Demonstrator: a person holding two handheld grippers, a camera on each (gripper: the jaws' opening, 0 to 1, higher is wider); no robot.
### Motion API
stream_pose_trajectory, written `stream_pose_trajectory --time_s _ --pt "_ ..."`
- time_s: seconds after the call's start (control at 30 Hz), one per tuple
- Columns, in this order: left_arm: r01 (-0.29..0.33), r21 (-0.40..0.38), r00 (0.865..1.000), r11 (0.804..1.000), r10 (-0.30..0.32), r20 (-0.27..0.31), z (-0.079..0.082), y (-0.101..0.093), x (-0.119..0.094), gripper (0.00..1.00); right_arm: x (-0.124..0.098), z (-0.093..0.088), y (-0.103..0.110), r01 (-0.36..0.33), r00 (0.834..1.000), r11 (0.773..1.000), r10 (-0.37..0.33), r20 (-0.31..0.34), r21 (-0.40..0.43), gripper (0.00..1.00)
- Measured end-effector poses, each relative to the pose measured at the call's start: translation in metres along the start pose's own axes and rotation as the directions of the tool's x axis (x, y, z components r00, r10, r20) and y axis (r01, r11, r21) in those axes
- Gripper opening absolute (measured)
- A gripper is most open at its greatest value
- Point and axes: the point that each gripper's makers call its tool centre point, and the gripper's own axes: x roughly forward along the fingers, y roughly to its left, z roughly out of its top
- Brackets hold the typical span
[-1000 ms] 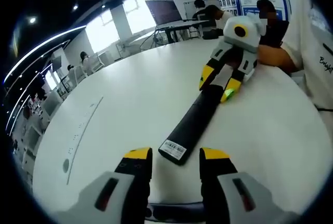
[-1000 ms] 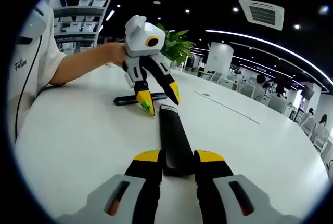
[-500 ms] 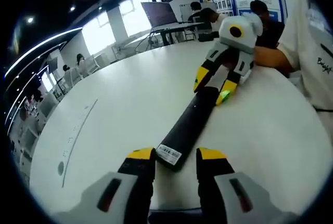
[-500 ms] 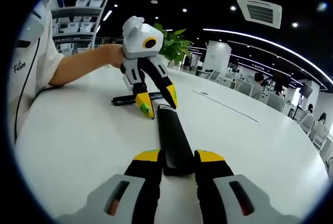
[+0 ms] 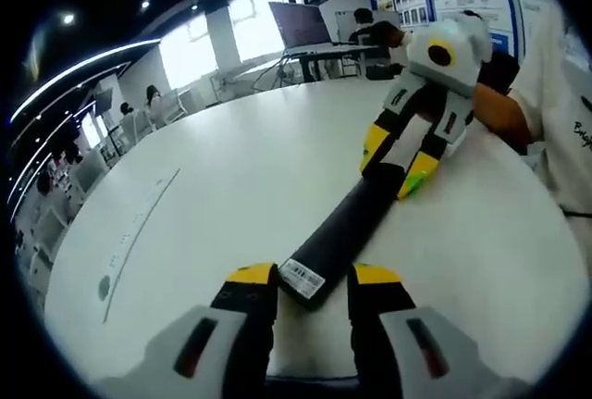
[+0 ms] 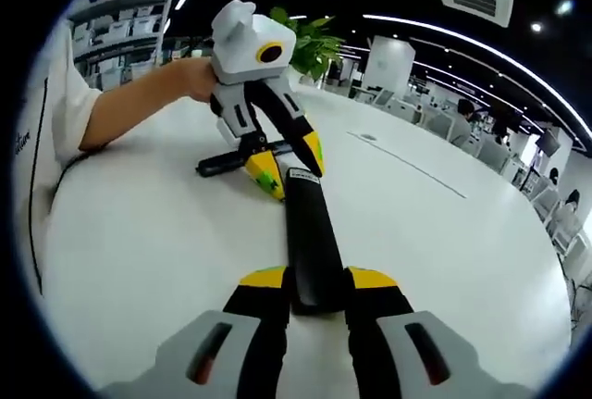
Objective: Pflip the remote and laser pointer to the front side, press the buttons, and align them neatly on the table
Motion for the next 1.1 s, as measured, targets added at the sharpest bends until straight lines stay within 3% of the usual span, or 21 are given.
stream_pose_trajectory --time_s 0.27,0.37,0.73,0.9,1.0,1.1 --pt "0.001 -0.074 1.000 0.997 -0.001 0.004 0.0007 0.0004 0.0002 0.32 0.0011 0.0012 0.0053 0.014 0.998 0.987 -0.023 -0.055 -0.158 0.22" --pt "0.011 -0.132 1.000 0.991 -0.008 0.018 0.0019 0.0003 0.0002 0.33 0.0013 0.0004 0.0025 0.009 0.998 0.992 -0.017 -0.063 -0.129 0.22" --pt "0.003 -0.100 1.000 0.995 -0.002 0.003 0.0028 -0.0005 0.0014 0.32 0.0022 -0.0011 0.0001 -0.027 0.998 0.997 0.023 -0.051 -0.069 0.23" --pt "0.003 -0.097 1.000 0.995 -0.003 0.004 0.0036 -0.0001 0.0020 0.31 0.0026 -0.0006 -0.0006 -0.015 0.996 0.997 0.009 -0.085 -0.070 0.23" --pt "0.007 -0.119 1.000 0.993 -0.005 0.016 0.0050 0.0012 0.0012 0.31 0.0021 -0.0001 -0.0018 -0.040 0.997 0.999 0.040 -0.067 0.000 0.23" --pt "0.010 -0.149 1.000 0.989 -0.006 0.028 0.0063 0.0024 0.0009 0.31 0.0019 0.0001 -0.0029 -0.046 0.997 0.999 0.047 -0.062 0.014 0.23"
